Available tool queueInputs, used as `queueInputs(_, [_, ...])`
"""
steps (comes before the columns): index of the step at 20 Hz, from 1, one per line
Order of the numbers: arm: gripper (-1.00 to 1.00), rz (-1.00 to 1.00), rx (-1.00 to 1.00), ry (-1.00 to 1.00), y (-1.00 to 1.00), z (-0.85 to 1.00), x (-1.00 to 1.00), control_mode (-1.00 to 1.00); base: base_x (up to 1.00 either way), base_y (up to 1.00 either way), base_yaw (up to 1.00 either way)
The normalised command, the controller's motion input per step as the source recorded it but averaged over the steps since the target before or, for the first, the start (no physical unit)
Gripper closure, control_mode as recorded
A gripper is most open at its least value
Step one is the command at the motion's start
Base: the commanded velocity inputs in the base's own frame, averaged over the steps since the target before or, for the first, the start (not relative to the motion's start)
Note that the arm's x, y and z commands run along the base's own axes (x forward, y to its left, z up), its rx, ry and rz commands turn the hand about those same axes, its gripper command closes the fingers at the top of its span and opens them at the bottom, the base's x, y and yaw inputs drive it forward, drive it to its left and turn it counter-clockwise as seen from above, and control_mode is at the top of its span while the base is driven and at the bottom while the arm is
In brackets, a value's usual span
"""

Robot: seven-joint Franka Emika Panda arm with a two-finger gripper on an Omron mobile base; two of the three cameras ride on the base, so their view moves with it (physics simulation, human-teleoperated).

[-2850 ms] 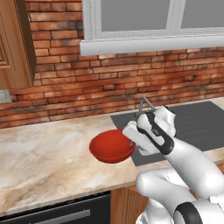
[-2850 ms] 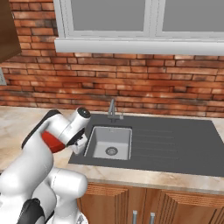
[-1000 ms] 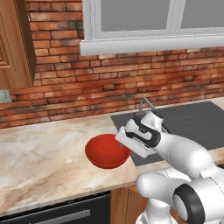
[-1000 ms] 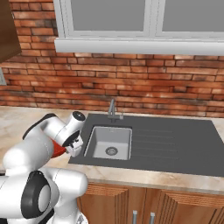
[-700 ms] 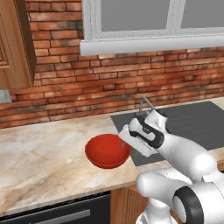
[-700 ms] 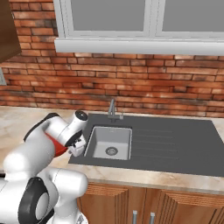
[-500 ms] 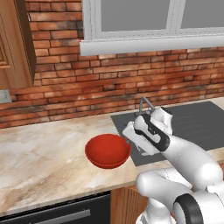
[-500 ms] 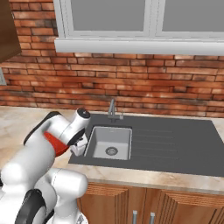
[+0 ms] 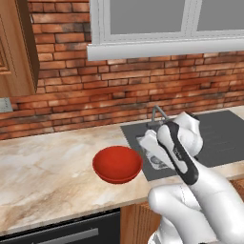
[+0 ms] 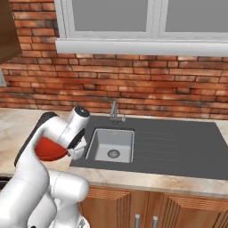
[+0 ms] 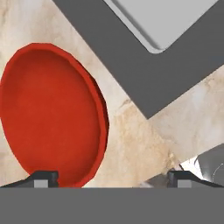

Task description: Pick the cup and bowl from the counter and place them on the counter next to the sink.

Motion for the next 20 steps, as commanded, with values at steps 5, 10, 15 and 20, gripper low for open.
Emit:
queueInputs(5, [-1.00, 0.01, 0.00, 0.00, -0.27, 0.33, -0.71, -1.00, 0.00, 0.00, 0.00])
queueInputs(10, [-1.00, 0.02, 0.00, -0.06, -0.18, 0.44, -0.81, -1.00, 0.00, 0.00, 0.00])
queueInputs(15, [-1.00, 0.05, 0.00, -0.01, -0.10, 0.53, -0.77, -1.00, 0.00, 0.00, 0.00])
queueInputs(20, [-1.00, 0.07, 0.00, 0.00, -0.09, 0.59, -0.63, -1.00, 0.00, 0.00, 0.00])
